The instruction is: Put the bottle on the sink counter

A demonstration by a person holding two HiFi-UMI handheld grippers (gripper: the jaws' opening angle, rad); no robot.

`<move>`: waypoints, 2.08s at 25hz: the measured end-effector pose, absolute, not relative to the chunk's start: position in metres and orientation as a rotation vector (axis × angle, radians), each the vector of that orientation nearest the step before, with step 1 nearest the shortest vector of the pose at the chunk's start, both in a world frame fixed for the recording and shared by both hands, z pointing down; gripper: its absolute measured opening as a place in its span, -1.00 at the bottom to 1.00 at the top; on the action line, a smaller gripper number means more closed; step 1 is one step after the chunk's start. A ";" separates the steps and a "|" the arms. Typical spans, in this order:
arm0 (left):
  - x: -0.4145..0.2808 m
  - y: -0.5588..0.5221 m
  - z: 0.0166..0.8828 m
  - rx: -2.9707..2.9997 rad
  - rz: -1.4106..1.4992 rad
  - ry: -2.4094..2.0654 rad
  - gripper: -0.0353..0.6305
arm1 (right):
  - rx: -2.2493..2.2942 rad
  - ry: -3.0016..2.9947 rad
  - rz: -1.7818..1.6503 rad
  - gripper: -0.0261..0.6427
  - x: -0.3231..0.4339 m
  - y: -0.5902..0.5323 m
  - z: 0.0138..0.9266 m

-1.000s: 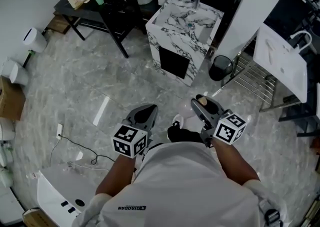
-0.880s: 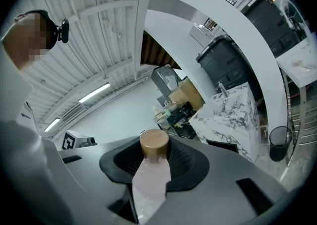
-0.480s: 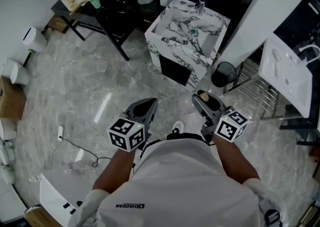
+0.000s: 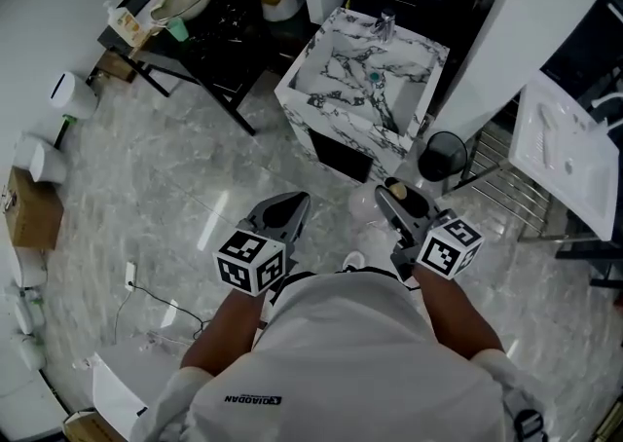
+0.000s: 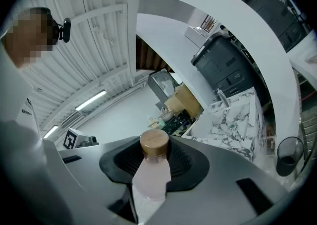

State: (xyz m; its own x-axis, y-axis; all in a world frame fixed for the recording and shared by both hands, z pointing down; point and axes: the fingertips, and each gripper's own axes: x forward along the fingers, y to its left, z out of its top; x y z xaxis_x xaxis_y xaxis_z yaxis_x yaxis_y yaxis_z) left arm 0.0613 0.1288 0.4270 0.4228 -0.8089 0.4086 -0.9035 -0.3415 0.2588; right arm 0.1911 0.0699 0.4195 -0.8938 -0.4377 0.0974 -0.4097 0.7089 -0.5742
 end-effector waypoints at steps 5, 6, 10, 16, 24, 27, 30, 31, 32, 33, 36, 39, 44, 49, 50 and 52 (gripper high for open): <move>0.069 0.106 0.426 2.255 0.282 -1.429 -0.85 | -0.743 2.853 -0.956 -0.45 0.200 0.052 0.425; 0.069 0.102 0.427 2.254 0.281 -1.428 -0.85 | -0.747 2.853 -0.958 -0.45 0.201 0.050 0.426; 0.068 0.089 0.431 2.248 0.284 -1.436 -0.85 | -0.757 2.863 -0.960 -0.45 0.203 0.038 0.428; 0.071 0.072 0.430 2.259 0.284 -1.431 -0.85 | -0.768 2.851 -0.954 -0.45 0.205 0.026 0.425; 0.071 0.050 0.434 2.280 0.275 -1.404 -0.85 | -0.803 2.850 -0.937 -0.45 0.206 0.010 0.428; 0.070 0.041 0.434 2.298 0.284 -1.389 -0.85 | -0.811 2.851 -0.933 -0.45 0.203 0.003 0.429; 0.065 0.028 0.434 2.316 0.286 -1.376 -0.85 | -0.825 2.853 -0.920 -0.45 0.198 -0.007 0.428; 0.063 0.024 0.435 2.324 0.288 -1.372 -0.85 | -0.831 2.856 -0.914 -0.45 0.195 -0.011 0.428; 0.061 0.019 0.436 2.330 0.289 -1.366 -0.85 | -0.838 2.859 -0.912 -0.45 0.192 -0.015 0.428; 0.058 0.015 0.438 2.334 0.287 -1.356 -0.85 | -0.847 2.860 -0.912 -0.45 0.190 -0.018 0.430; 0.050 -0.004 0.442 2.345 0.283 -1.327 -0.85 | -0.874 2.864 -0.911 -0.45 0.180 -0.033 0.434; 0.036 -0.028 0.440 2.380 0.300 -1.307 -0.85 | -0.912 2.858 -0.907 -0.45 0.166 -0.053 0.434; -0.001 -0.074 0.431 2.443 0.332 -1.265 -0.85 | -0.993 2.825 -0.899 -0.45 0.131 -0.091 0.430; -0.038 -0.118 0.429 2.478 0.347 -1.196 -0.85 | -1.069 2.793 -0.903 -0.45 0.092 -0.125 0.429; -0.045 -0.127 0.430 2.486 0.352 -1.182 -0.85 | -1.086 2.787 -0.903 -0.45 0.084 -0.133 0.430; -0.059 -0.143 0.433 2.502 0.364 -1.151 -0.85 | -1.121 2.769 -0.905 -0.45 0.069 -0.147 0.432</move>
